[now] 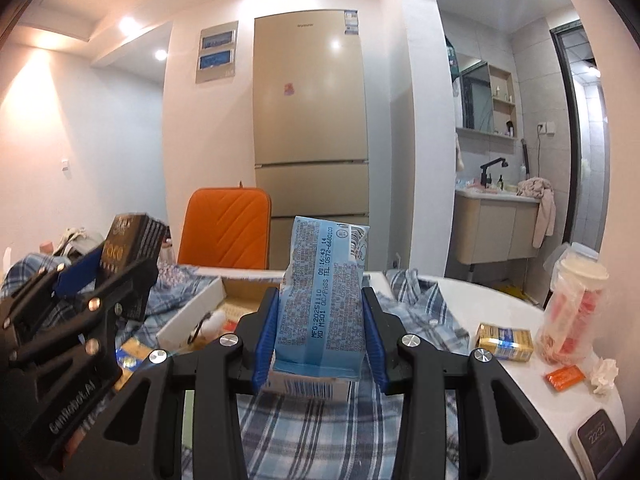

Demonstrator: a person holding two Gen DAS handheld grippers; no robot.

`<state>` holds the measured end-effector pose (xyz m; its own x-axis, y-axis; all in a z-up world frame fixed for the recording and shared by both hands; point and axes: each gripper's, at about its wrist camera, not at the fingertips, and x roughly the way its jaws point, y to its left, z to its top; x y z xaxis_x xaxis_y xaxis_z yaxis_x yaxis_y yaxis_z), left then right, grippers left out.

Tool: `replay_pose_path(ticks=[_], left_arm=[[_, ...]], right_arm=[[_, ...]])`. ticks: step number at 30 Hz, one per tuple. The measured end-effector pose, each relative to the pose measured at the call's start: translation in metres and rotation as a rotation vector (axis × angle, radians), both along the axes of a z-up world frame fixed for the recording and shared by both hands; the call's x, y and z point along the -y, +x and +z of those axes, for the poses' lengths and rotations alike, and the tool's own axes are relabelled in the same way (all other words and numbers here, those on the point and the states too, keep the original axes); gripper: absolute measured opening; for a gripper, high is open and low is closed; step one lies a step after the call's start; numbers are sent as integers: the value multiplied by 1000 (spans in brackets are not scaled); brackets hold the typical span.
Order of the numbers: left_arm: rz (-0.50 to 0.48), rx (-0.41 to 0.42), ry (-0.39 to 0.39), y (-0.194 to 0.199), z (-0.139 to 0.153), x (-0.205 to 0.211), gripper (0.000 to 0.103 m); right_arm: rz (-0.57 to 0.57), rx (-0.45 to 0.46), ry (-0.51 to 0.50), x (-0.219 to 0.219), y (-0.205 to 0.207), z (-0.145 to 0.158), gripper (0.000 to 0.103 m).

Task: Organize soft objects
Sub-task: 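Place the snack bar in the box with the right tool while the left places the tissue pack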

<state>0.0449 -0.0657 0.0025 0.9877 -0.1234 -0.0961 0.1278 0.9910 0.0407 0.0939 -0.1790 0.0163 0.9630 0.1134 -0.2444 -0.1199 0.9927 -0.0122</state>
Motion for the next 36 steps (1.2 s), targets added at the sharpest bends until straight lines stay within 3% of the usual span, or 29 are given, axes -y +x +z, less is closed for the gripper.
replay_pose_path(ticks=[8,14,22,33,36], left_arm=[[39,1,-23,29,1,-9,45],[52,-38,-38,52,1,-16,45],[32,-112,-55,68,-7,-20,45],[32,-143,-45,73,-12,-19,45],[35,-139,-45,73,-13,-20,46]], right_arm=[[-22,86,-13,-18,23,18,41],[-38,60,0,-22,44,6,41],[6,-125,-7,-25,81,-24,41],[13,-357,-28,-25,123,-60,42],[-4,-381,-19,-19,126,-65,52]])
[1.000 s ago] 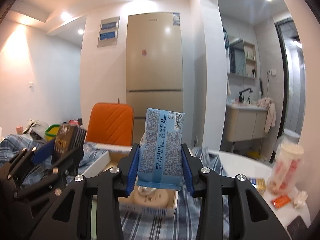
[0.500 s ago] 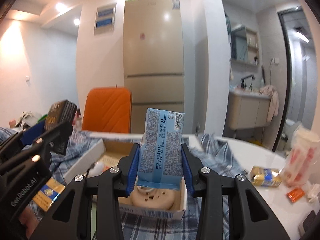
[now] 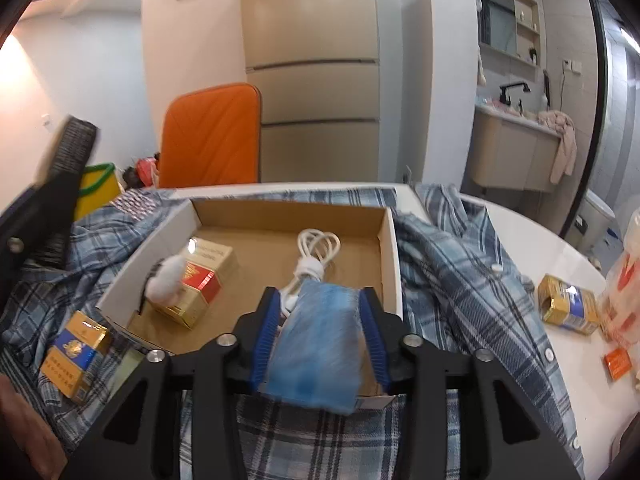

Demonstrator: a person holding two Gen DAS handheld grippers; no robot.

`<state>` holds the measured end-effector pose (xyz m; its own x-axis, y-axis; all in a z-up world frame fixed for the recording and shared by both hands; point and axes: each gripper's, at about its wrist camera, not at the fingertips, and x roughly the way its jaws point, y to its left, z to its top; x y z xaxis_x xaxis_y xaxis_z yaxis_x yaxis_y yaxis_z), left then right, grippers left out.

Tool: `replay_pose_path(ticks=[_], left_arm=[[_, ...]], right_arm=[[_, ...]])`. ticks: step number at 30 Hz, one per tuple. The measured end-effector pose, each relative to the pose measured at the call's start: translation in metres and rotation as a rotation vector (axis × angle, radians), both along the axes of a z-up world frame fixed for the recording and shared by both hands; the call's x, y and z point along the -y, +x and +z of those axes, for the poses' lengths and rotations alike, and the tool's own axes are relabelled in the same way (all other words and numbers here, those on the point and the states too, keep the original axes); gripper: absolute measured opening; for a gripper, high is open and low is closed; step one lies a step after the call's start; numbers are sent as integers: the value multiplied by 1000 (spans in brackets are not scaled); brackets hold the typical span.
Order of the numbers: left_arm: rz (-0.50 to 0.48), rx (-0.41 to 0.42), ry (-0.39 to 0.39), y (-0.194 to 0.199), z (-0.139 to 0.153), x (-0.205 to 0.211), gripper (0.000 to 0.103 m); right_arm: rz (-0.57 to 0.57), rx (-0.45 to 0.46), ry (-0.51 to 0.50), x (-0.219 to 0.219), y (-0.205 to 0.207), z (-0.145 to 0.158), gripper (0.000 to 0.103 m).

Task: Organize soft objects
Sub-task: 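Place the snack bar in the box with the right tool while the left places the tissue pack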

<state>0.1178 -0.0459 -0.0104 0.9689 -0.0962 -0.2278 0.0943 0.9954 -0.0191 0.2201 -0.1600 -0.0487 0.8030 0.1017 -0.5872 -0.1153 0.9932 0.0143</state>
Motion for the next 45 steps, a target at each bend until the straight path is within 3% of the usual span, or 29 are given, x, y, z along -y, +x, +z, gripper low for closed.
replay_pose_path(ticks=[6,13,17,22,29,30,31,32,37,40,45], left_arm=[[-11,-38,19,6,-3,4,46],[-71,-210,35,39,-14,13,45],[-92,-321,12,61,-23,13,46],[-109,-428,38,75,-40,19,45],[-97,-439,32,74,-41,16,46],[-95,-442,32,76,-41,15,51],[-91,-444,32,76,-41,14,65],[-83,-441,33,76,-41,14,72],[-62,-382,28,65,-33,9,81],[-53,-331,23,56,-24,6,81],[-43,-195,70,26,-3,3,85]], right_arm=[[-97,155,40,18,-28,19,69],[-183,312,91,35,-60,38,69],[-170,314,76,31,-61,40,69],[-166,297,83,32,-59,41,69],[-161,286,79,28,-56,38,69],[-162,284,79,28,-55,38,70],[-163,284,79,28,-55,38,70],[-163,284,79,27,-54,38,70],[-162,296,82,29,-57,38,70],[-156,314,89,29,-59,38,70],[-147,333,85,29,-64,40,70]])
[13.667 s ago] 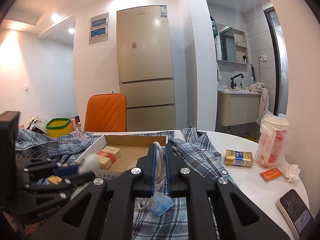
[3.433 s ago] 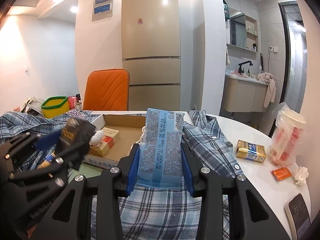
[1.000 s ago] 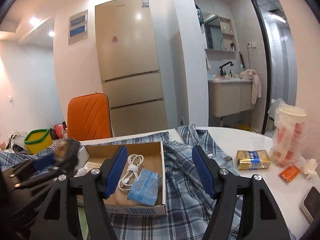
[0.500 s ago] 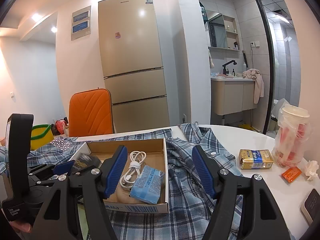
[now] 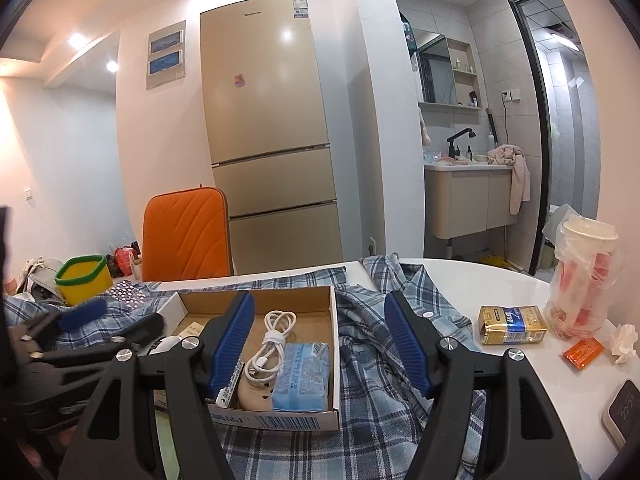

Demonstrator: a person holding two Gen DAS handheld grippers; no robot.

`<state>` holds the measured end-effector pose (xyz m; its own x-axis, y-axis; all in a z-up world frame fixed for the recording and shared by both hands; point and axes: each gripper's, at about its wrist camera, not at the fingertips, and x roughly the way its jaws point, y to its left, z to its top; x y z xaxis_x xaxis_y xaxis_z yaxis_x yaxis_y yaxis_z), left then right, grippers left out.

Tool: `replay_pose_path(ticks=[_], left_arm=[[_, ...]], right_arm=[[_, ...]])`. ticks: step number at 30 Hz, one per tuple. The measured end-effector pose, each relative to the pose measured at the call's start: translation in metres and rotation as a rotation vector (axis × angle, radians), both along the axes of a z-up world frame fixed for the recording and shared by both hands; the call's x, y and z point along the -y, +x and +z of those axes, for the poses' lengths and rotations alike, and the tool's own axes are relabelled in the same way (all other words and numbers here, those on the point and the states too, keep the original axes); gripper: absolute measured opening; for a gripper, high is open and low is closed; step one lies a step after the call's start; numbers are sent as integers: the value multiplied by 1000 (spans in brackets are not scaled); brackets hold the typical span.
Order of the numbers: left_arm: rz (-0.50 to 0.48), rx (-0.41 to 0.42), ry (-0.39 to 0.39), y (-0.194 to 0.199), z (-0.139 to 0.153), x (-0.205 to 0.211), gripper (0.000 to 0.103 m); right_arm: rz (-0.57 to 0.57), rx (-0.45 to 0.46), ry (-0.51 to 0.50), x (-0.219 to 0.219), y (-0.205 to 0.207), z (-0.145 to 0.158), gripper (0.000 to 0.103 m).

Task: Organize soft objects
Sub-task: 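Place the snack bar in the box with the right tool while the left places the tissue pack, then lower the left tool and grasp the blue-and-gold cigarette pack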

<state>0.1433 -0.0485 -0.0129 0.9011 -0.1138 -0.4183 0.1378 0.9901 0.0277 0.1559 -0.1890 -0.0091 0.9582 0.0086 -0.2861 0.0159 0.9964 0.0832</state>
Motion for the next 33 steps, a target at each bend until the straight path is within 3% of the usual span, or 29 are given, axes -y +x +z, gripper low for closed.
replay_pose_path(ticks=[1,9,16,18,21,24,33], left_arm=[[-2,22,10,-6,4,-1,90],[-13,106,-9,-44,30,-23,95],[16,150,-25,-66,42,-52,102],[31,179,-12,-75,40,-57,102],[39,203,2,-82,35,-64,102],[51,195,4,-89,28,-72,102],[60,174,25,-98,10,-88,102]], right_arm=[[2,5,-2,0,-1,0,70],[-4,110,-24,-1,-27,24,70],[52,126,-19,-16,-52,39,79],[60,145,-19,-22,-60,42,90],[63,182,-21,-31,-69,47,91],[79,166,-6,-38,-71,53,103],[102,166,-19,-68,-78,51,103]])
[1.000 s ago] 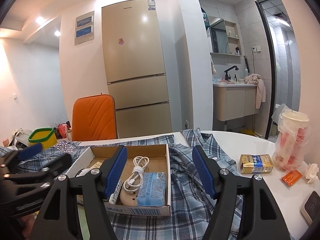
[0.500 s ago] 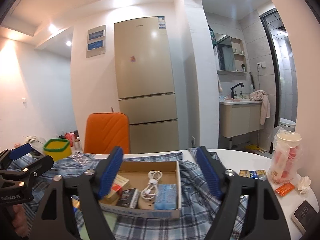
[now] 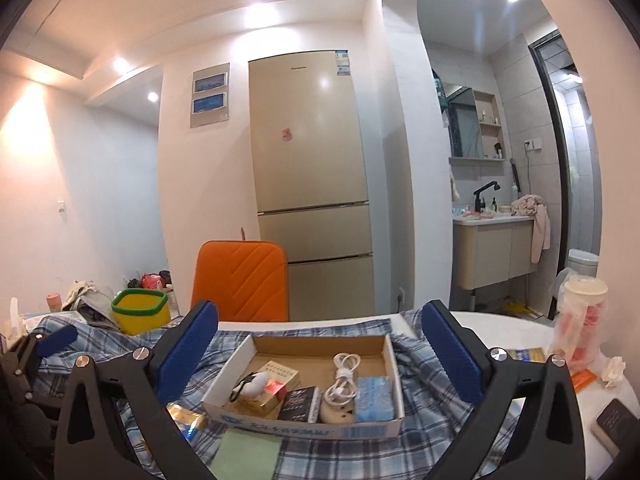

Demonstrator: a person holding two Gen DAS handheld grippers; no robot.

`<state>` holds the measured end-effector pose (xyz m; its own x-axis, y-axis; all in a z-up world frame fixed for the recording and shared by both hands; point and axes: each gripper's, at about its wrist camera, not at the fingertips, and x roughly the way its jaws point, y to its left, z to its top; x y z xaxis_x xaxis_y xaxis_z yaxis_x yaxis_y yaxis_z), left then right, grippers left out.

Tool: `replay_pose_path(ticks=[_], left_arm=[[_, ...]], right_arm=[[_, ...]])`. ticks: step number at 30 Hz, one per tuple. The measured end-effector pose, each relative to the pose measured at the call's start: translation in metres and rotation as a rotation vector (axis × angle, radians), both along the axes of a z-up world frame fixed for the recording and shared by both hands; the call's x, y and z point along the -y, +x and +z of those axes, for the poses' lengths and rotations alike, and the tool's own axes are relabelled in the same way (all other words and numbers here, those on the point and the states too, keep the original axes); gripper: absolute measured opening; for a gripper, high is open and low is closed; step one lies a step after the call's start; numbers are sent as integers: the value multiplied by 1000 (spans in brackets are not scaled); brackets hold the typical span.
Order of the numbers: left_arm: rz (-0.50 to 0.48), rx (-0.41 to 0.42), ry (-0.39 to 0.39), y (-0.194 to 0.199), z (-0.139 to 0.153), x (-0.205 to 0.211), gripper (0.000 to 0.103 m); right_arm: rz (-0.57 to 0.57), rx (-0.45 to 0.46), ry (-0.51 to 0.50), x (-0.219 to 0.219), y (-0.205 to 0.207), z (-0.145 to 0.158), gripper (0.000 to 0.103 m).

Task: Organize soft objects
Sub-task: 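Lower the left tool and grasp the blue-and-gold cigarette pack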

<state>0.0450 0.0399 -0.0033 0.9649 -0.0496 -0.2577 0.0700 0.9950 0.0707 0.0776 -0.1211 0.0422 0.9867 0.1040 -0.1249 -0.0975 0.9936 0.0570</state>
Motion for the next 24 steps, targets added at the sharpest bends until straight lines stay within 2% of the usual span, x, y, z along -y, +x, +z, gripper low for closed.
replay_pose_path(ticks=[10,13,15,19,24], left_arm=[[1,-80,-13,6,-15,-5,102],[26,-142,-22,15,-21,-10,102],[51,-213,-15,26,-26,-11,102],[47,-353,-33,44,-42,-16,102],[17,-428,11,50,-53,-8,93]], right_arm=[[8,-70,-10,-33,10,-17,103],[-1,-106,-28,-41,16,-27,103],[-18,-140,-50,-42,20,-35,103],[-41,-255,-42,-39,38,-51,103],[-42,-366,12,-25,56,-66,103]])
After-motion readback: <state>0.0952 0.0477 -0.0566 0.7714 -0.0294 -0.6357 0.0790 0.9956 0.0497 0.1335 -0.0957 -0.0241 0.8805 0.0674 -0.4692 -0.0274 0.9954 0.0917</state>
